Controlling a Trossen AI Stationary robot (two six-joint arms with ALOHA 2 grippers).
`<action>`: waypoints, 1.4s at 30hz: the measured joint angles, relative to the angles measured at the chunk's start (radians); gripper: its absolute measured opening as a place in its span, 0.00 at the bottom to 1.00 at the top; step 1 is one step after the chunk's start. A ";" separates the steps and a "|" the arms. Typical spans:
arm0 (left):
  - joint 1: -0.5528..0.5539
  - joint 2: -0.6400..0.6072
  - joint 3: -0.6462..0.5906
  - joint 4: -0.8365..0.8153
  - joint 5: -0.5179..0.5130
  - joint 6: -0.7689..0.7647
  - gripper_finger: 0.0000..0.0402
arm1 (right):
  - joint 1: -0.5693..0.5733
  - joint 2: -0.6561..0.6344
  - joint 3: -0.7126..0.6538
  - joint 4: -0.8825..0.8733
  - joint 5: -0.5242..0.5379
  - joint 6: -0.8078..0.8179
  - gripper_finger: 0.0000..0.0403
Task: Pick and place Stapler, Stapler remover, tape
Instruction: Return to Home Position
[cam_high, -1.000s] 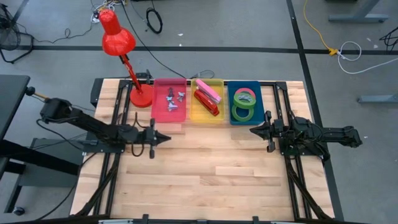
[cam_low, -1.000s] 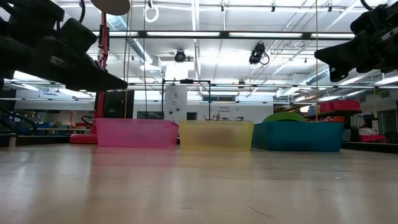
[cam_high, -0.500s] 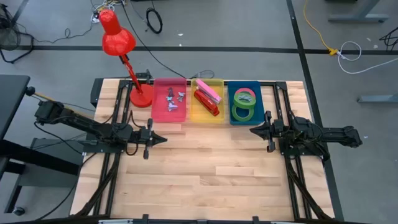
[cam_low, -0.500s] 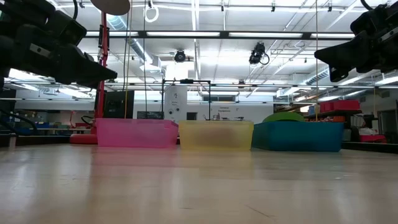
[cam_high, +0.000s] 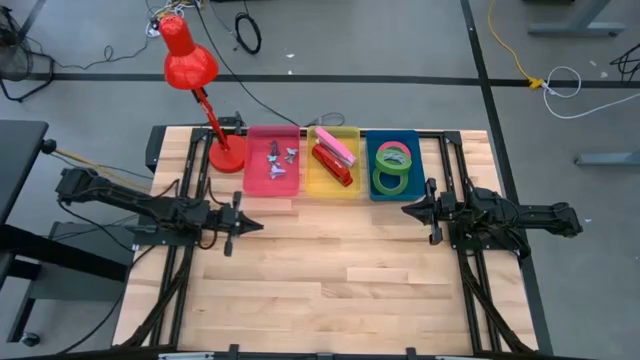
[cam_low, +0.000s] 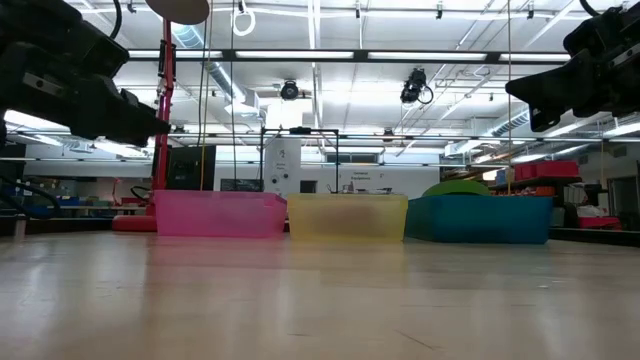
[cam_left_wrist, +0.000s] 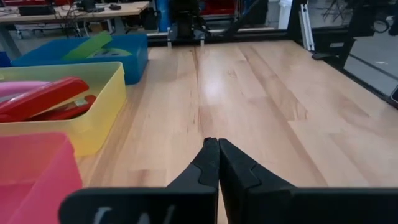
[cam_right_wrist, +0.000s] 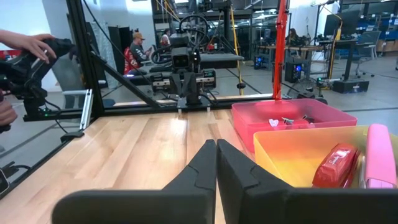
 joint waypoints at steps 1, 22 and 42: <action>0.000 -0.013 0.000 -0.013 0.000 0.000 0.01 | 0.000 0.000 0.000 0.000 0.000 0.000 0.04; 0.001 -0.271 0.000 -0.195 0.049 0.105 0.01 | 0.000 0.000 0.000 0.000 0.000 0.000 0.04; 0.001 -0.466 0.000 -0.314 0.055 0.099 0.01 | 0.000 0.000 0.000 0.000 0.000 0.000 0.04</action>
